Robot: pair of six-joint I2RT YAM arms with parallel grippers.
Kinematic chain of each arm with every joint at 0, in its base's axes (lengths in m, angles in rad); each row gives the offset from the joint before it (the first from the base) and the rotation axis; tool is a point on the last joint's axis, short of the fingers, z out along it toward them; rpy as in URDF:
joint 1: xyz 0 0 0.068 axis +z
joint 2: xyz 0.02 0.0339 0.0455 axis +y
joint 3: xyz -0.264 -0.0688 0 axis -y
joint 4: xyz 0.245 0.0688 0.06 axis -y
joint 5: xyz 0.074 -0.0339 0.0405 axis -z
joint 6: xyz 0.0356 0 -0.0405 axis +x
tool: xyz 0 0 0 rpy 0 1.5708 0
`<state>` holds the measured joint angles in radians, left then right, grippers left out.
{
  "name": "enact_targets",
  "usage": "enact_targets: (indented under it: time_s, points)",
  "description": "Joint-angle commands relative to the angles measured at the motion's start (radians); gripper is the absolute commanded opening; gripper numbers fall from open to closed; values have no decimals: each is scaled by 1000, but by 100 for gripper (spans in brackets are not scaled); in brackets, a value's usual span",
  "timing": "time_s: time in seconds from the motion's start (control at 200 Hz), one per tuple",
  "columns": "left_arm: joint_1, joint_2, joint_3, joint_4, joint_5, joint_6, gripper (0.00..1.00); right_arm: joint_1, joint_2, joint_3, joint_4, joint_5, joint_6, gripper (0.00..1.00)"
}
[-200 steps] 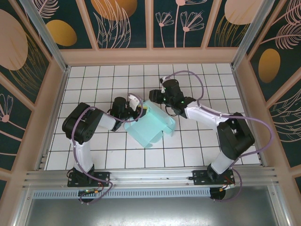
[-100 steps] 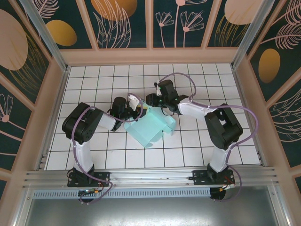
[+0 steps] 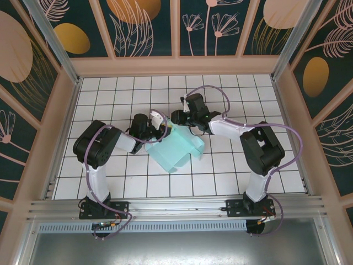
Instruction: Fold the paper box
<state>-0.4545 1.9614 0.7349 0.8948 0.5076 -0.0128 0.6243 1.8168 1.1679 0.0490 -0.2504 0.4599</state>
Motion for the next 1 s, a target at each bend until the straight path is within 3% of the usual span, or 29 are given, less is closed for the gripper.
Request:
enact_targets:
  time_s: [0.0,0.155,0.445,0.996]
  points:
    - [-6,22,14,24,-12,-7,18,-4,13,-25,-8,-62,28,32]
    - [-6,16,8,27,-40,-12,0,-3,-10,-29,35,-122,64,35]
    - [-6,4,-11,59,-36,-28,0,-15,-94,-52,45,-66,52,47]
    - [-18,36,-4,22,-58,27,4,-44,-3,-15,22,-101,96,47]
